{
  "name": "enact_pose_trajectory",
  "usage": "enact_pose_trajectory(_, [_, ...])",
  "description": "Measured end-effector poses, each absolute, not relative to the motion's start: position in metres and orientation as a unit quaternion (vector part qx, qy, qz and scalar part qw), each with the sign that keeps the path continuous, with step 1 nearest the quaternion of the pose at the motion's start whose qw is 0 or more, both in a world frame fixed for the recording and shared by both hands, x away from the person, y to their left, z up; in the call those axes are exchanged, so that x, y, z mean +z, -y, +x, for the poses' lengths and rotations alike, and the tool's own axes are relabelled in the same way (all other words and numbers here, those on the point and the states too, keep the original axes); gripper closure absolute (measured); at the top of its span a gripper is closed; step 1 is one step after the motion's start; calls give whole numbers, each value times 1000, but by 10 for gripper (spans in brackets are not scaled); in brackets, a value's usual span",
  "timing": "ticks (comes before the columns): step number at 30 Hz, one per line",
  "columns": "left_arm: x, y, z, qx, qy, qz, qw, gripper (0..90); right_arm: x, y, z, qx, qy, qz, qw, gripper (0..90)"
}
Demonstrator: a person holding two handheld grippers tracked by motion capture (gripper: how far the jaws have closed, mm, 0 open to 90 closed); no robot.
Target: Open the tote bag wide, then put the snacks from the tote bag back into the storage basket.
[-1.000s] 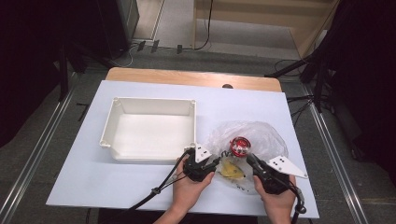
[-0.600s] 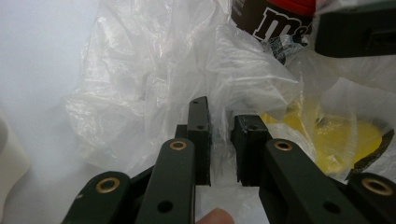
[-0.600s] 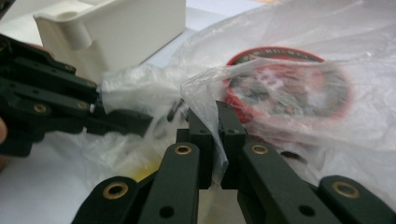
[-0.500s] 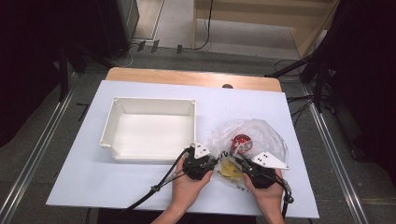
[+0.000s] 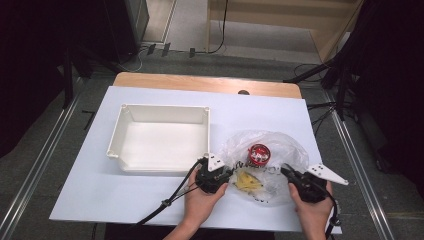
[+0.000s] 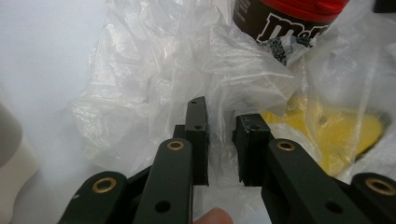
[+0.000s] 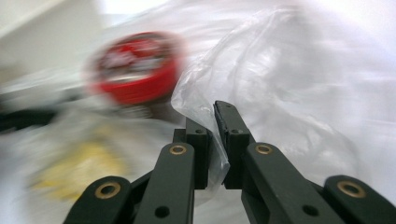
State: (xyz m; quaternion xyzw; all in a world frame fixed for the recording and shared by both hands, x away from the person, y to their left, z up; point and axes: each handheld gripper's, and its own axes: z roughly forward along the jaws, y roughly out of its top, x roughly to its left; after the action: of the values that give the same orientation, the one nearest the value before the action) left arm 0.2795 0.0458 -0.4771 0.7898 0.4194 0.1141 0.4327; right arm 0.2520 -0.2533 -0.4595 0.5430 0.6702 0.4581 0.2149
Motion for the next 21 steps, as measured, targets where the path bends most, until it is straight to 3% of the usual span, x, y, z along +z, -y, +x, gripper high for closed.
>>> enact_pose_trajectory(3, [-477,-45,280,114,-419,791,432,788,-471,269,268,418,-656,592,212,849])
enact_pose_trajectory(5, [-477,-46,280,113,-419,790,432,784,-478,276,273,414,-650,604,203,777])
enact_pose_trajectory(8, [-477,-46,280,114,-419,789,435,776,-473,281,267,429,-644,598,208,438])
enact_pose_trajectory(11, [-477,-46,280,113,-420,786,439,764,-457,284,256,438,-648,582,224,156])
enact_pose_trajectory(16, [-477,-47,280,113,-419,786,440,774,-431,292,237,458,-629,570,264,64])
enact_pose_trajectory(21, [-477,-46,280,114,-422,784,442,803,-408,297,226,481,-597,569,297,67])
